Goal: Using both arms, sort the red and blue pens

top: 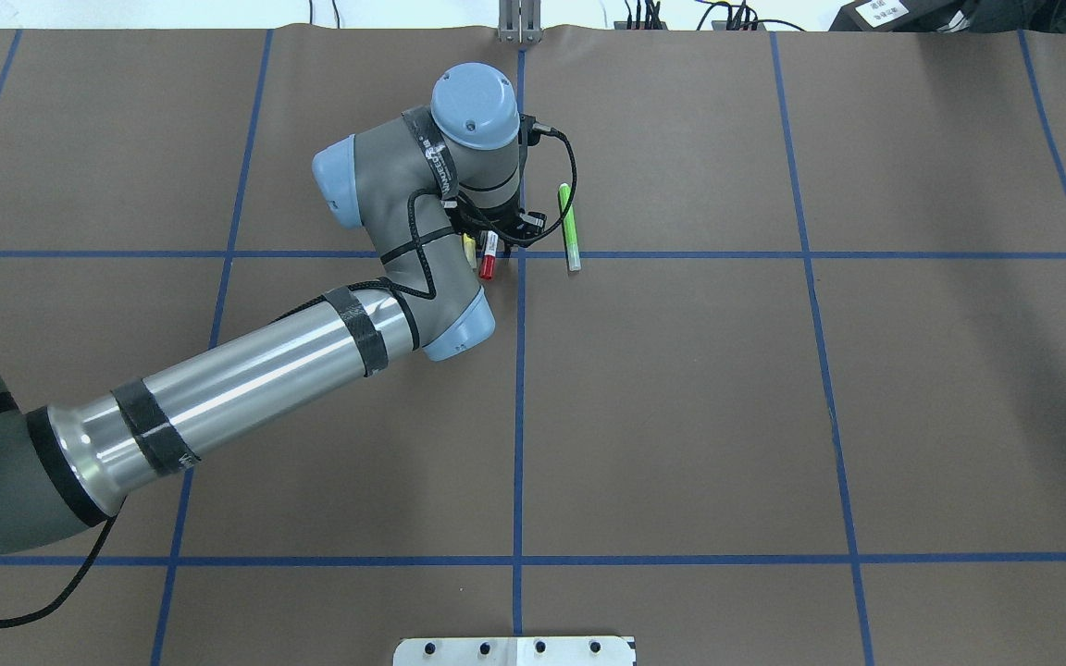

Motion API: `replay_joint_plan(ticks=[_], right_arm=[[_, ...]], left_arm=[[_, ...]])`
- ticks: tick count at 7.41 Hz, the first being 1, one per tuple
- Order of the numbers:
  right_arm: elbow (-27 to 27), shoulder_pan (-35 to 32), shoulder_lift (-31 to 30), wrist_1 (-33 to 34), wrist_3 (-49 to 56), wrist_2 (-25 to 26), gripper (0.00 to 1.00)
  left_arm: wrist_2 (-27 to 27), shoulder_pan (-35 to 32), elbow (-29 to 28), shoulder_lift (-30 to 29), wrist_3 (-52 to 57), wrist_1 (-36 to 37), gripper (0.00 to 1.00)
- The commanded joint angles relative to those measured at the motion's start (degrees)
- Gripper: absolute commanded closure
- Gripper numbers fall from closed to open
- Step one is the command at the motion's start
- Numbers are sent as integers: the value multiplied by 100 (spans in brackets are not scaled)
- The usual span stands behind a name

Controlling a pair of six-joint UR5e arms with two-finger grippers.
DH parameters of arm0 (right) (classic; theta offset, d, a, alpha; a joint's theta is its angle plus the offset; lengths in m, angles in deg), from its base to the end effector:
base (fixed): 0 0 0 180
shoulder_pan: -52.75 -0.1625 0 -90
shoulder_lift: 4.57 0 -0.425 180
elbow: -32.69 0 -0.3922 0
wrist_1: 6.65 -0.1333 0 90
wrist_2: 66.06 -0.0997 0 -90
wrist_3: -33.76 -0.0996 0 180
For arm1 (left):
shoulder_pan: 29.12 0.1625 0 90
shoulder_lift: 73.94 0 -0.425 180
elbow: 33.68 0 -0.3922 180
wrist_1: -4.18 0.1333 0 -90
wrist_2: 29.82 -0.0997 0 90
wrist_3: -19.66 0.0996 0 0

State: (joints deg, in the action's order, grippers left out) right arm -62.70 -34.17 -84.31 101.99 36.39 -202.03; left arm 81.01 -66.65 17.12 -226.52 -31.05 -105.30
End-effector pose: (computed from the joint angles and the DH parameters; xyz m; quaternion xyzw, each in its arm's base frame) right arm 0.0321 -0.5518 0.5492 -0.0256 -0.3903 -0.0357 0.9197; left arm 0.6332 -0.6098 0.2030 0.0914 0.3861 0.0801 0.9144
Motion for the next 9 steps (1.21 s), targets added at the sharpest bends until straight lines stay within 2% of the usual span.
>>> replay_joint_plan(ticks=[1, 2, 4, 5, 6, 8, 9], right_arm=[[3, 0, -6, 0, 0, 0, 0], [3, 0, 2, 0, 0, 0, 0], [3, 0, 2, 0, 0, -9, 0], [3, 0, -6, 0, 0, -9, 0], [3, 0, -6, 0, 0, -9, 0], [3, 0, -6, 0, 0, -9, 0], [3, 0, -6, 0, 0, -9, 0]], left_arm=[[0, 0, -26, 0, 0, -3, 56], [0, 0, -35, 9, 0, -3, 57], [0, 0, -35, 9, 0, -3, 72], [9, 0, -26, 9, 0, -3, 81], [9, 0, -26, 9, 0, -3, 100], [148, -122, 314, 9, -17, 67, 100], [584, -219, 534, 27, -35, 389, 100]])
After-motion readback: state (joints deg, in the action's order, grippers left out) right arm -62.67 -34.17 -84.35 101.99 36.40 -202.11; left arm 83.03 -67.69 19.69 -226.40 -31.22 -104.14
